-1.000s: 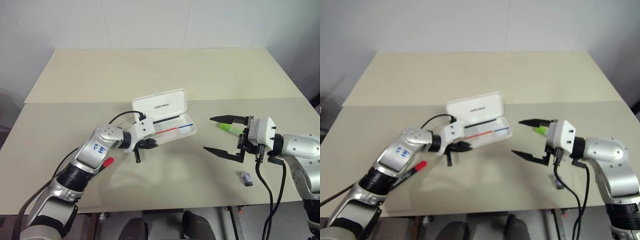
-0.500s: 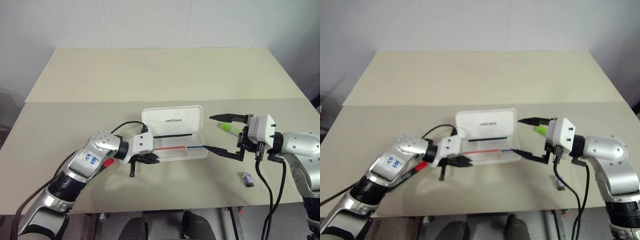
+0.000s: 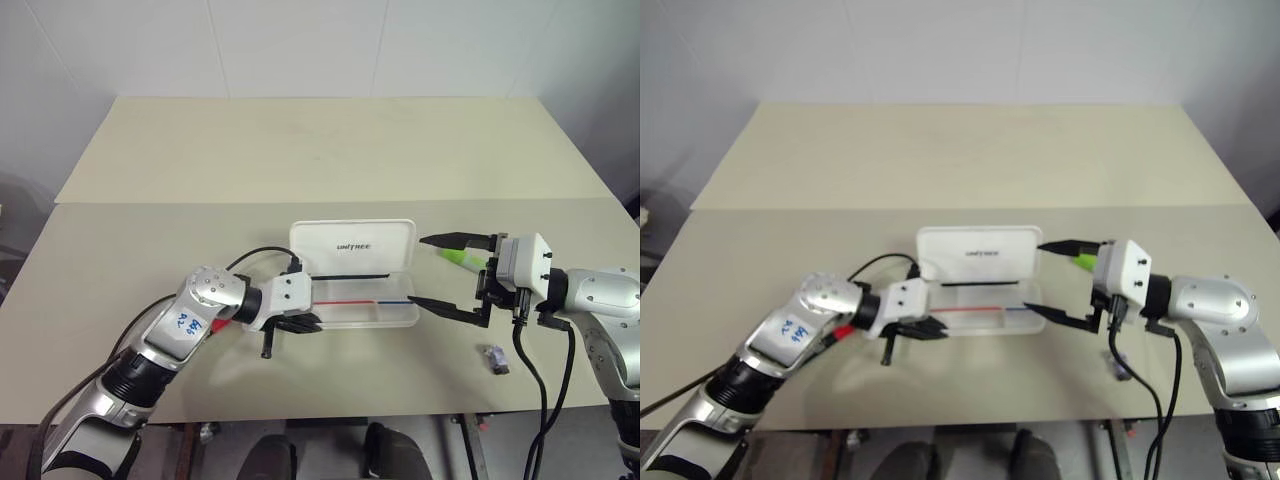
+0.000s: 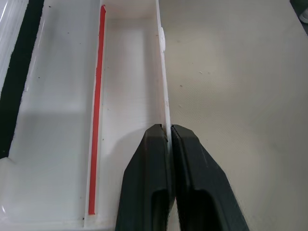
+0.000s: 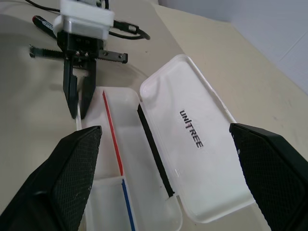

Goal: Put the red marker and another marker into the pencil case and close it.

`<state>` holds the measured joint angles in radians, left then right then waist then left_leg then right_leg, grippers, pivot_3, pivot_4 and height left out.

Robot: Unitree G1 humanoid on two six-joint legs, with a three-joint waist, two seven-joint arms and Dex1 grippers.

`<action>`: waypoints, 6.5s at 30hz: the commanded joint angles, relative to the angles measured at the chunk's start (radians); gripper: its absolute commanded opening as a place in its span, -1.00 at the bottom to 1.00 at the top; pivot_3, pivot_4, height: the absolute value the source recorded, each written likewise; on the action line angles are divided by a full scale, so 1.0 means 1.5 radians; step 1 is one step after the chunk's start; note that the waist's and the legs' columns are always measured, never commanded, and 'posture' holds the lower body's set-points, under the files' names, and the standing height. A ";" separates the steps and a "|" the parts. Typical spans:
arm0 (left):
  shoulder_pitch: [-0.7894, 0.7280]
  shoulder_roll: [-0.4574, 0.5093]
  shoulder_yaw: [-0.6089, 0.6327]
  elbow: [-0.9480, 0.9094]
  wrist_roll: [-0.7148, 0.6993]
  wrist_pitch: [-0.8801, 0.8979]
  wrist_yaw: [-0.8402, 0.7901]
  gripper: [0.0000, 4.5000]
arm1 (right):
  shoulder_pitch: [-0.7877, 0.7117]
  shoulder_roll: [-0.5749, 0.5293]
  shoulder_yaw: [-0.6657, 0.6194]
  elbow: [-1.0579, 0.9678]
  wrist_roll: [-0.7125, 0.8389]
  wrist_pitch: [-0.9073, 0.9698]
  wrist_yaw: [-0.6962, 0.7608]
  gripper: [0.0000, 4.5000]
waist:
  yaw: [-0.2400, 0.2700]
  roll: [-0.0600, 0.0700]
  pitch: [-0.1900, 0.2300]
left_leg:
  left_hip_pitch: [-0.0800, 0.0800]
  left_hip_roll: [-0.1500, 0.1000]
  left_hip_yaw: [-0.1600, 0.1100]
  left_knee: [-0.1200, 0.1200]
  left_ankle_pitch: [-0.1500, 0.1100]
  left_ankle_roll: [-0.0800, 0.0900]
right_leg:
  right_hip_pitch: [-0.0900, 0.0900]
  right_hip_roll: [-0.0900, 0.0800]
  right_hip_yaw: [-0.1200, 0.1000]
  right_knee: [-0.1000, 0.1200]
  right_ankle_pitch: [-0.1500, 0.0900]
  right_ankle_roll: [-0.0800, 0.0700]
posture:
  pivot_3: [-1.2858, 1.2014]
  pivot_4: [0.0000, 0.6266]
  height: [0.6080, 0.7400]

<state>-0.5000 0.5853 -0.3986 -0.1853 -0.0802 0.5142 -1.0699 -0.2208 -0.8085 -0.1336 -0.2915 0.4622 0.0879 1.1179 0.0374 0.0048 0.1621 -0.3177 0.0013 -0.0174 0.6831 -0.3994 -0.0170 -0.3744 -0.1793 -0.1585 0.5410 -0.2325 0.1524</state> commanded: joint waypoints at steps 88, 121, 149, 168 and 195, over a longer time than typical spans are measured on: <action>0.503 0.043 0.504 -0.092 -0.215 -0.234 0.147 -0.72 | -0.177 0.085 0.128 0.115 0.021 -0.050 0.236 1.00 | -0.010 -0.002 -0.002 | 0.002 0.010 0.000 -0.001 0.002 -0.005 | -0.004 0.007 0.000 0.006 0.002 -0.010 | 0.03 -0.52 1.00; 0.021 -0.027 0.132 0.062 -0.085 -0.218 0.091 -0.72 | 0.052 -0.011 -0.001 0.009 0.006 -0.020 0.103 1.00 | -0.003 -0.004 -0.003 | 0.000 0.010 0.010 -0.001 -0.001 -0.005 | -0.009 0.008 -0.001 0.004 0.002 -0.009 | 0.03 -0.52 1.00; -0.022 -0.130 0.091 0.138 -0.057 -0.241 0.069 1.00 | 0.141 -0.005 -0.027 -0.094 0.012 0.003 -0.006 1.00 | -0.001 -0.005 -0.003 | 0.001 0.011 0.011 0.000 -0.001 -0.004 | -0.008 0.008 0.000 0.004 0.002 -0.009 | 0.03 -0.52 1.00; 0.080 -0.001 0.250 -0.038 -0.230 -0.179 -0.006 1.00 | -0.006 -0.052 -0.059 0.216 0.018 0.060 0.050 1.00 | -0.009 -0.005 -0.003 | 0.001 0.011 0.011 0.000 -0.001 -0.004 | -0.009 0.008 0.000 0.004 0.002 -0.009 | 0.03 -0.52 1.00; 0.156 0.144 0.403 -0.115 -0.308 -0.126 0.000 1.00 | -0.382 0.004 0.071 0.952 -0.243 -0.161 0.101 0.92 | -0.029 -0.003 -0.002 | 0.000 0.011 0.012 -0.001 -0.001 -0.004 | -0.009 0.008 0.000 0.003 0.002 -0.009 | 0.03 -0.52 1.00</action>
<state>-0.2613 0.7898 0.1864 -0.3132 -0.5166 0.3241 -1.0772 -0.7742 -0.7998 -0.0250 1.1113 0.1113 -0.1322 1.2763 -0.0061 0.0004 0.1591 -0.3171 0.0181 0.0006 0.6821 -0.4006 -0.0237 -0.3880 -0.1673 -0.1584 0.5458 -0.2293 0.1395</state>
